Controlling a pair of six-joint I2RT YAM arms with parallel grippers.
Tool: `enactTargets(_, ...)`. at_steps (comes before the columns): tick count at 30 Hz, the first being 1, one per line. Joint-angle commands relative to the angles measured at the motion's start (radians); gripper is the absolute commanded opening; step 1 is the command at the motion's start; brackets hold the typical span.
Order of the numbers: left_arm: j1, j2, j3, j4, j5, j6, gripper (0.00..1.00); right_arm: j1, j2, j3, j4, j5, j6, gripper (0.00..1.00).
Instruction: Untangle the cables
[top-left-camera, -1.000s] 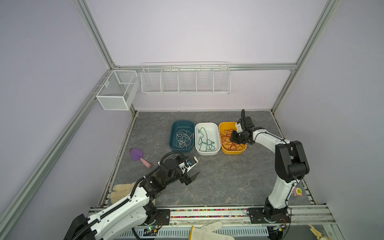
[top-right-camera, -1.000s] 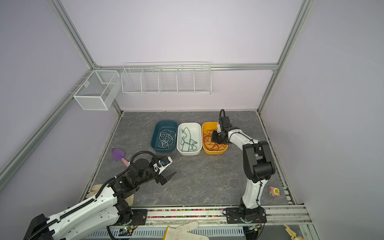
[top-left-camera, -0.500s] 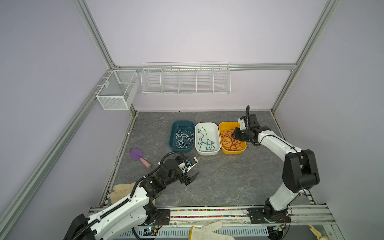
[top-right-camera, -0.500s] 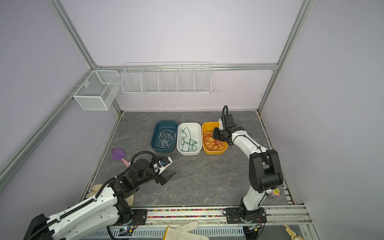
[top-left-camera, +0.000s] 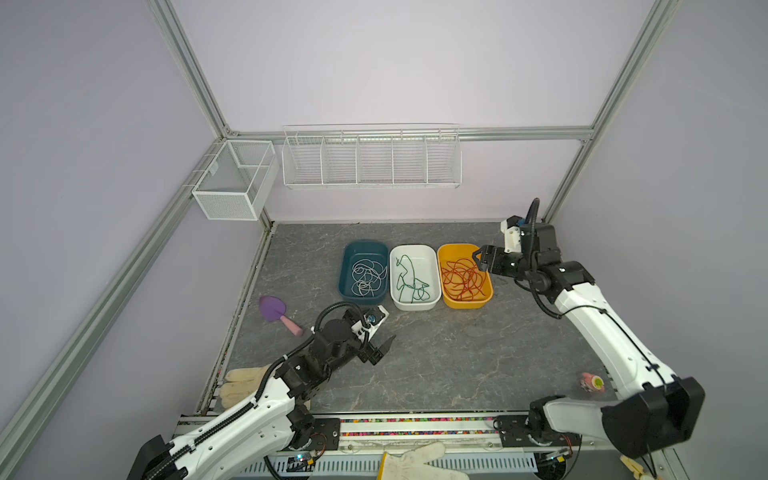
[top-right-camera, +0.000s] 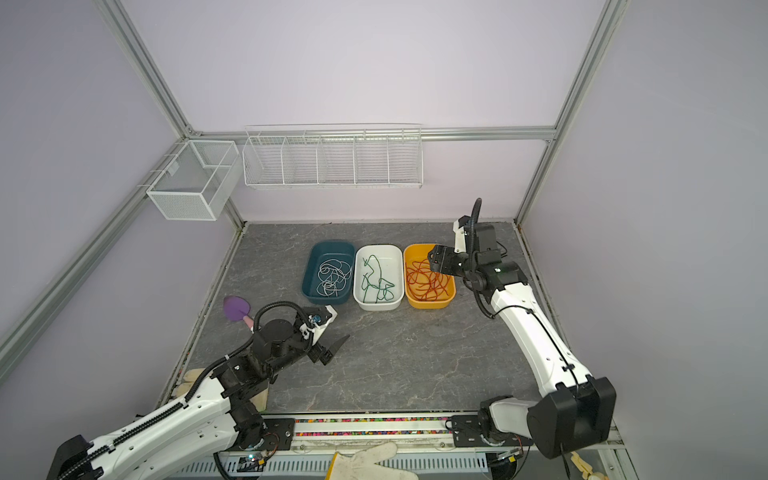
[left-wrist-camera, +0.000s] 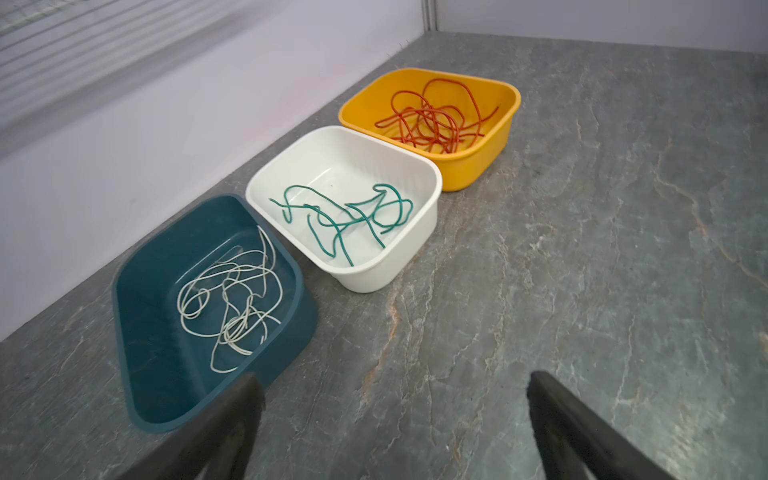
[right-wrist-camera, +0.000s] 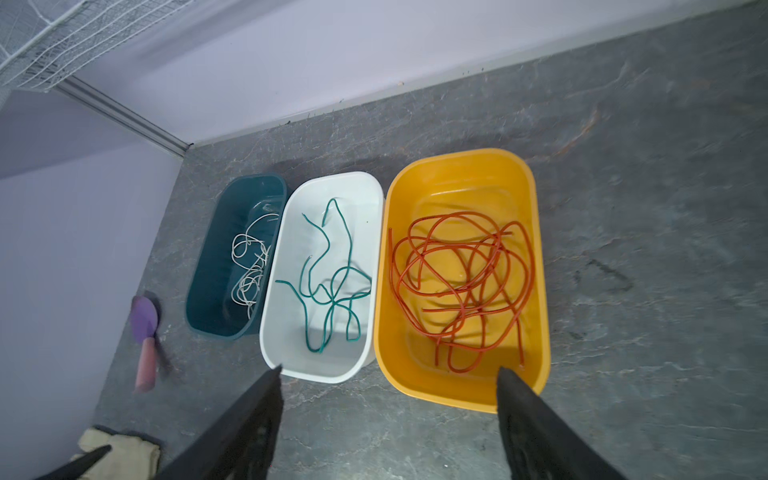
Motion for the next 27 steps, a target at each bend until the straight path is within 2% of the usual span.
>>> enactTargets(1,-0.004,-0.033,0.006,0.049,-0.143,-0.139,0.99,0.000,-0.112,-0.030,-0.079,0.102,-0.039,0.89)
enactTargets(5,-0.004,-0.025,0.059,0.008,-0.332,-0.267,0.99,0.000,-0.263,-0.109,-0.080,0.230,-0.048,1.00)
enactTargets(7,-0.005,-0.015,0.087,-0.023,-0.407,-0.323,0.99,0.000,-0.339,-0.165,-0.056,0.287,-0.048,0.96)
enactTargets(8,-0.004,-0.011,0.096,-0.037,-0.431,-0.343,0.99,0.000,-0.374,-0.197,-0.033,0.307,-0.053,0.89)
enactTargets(12,-0.004,-0.014,0.100,-0.068,-0.455,-0.340,0.99,-0.002,-0.508,-0.330,0.049,0.410,-0.056,0.88)
enactTargets(18,0.022,0.003,0.079,-0.035,-0.652,-0.334,0.99,-0.002,-0.609,-0.455,0.093,0.503,-0.077,0.89)
enactTargets(23,0.140,0.002,0.056,-0.001,-0.636,-0.322,0.99,-0.001,-0.646,-0.574,0.190,0.499,-0.141,0.89)
enactTargets(27,0.251,0.000,-0.003,0.107,-0.619,-0.281,0.99,-0.002,-0.647,-0.619,0.218,0.574,-0.148,0.89)
